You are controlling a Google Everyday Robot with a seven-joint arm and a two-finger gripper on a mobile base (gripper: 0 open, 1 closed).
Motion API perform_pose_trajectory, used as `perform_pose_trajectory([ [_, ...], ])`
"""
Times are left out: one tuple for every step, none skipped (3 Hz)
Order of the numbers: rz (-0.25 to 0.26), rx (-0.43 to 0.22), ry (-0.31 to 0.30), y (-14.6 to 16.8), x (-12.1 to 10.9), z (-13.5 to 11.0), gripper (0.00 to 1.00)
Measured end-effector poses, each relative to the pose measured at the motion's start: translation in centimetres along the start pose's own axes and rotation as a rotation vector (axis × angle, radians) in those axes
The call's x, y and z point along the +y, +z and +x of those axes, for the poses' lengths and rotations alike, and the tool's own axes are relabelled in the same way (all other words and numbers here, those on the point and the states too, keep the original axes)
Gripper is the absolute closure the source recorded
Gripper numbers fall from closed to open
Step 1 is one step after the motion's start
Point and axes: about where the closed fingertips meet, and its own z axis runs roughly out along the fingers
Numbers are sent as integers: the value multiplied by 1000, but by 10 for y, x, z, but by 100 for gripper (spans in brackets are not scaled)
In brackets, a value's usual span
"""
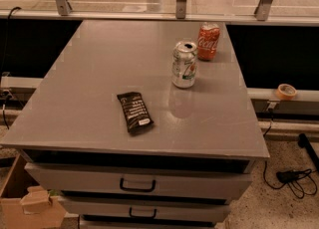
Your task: Place 7up can upright
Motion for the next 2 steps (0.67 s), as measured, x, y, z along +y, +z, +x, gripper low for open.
perform_pose_trajectory([
  [124, 123, -199, -31, -48, -9, 0],
  [151, 155, -225, -44, -60, -6, 0],
])
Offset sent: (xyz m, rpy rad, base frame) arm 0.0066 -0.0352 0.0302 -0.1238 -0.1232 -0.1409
